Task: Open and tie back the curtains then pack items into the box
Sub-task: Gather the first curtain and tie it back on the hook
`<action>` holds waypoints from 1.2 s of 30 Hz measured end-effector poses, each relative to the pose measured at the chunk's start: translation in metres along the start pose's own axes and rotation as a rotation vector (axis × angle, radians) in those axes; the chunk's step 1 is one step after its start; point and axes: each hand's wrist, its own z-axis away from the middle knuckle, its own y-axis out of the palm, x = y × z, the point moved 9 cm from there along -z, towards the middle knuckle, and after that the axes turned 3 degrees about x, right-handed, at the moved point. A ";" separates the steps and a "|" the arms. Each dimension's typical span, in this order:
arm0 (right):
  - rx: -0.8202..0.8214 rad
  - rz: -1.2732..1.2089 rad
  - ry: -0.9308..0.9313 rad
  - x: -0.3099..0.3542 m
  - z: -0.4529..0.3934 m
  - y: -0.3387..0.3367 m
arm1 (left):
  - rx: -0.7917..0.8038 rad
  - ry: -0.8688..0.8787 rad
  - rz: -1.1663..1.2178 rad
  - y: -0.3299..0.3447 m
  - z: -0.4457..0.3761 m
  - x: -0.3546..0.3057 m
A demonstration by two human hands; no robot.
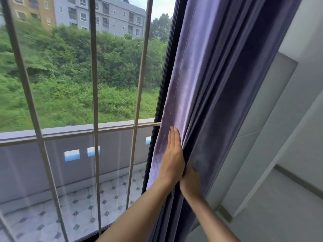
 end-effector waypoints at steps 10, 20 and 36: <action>0.176 0.089 0.101 -0.039 0.057 0.065 | 0.076 0.040 0.067 0.001 -0.011 0.016; 0.160 0.096 0.004 -0.034 0.058 0.076 | 0.052 0.001 0.157 0.005 -0.008 0.013; 0.360 -0.060 0.062 -0.039 0.073 0.117 | 0.065 0.005 0.068 0.006 -0.001 0.008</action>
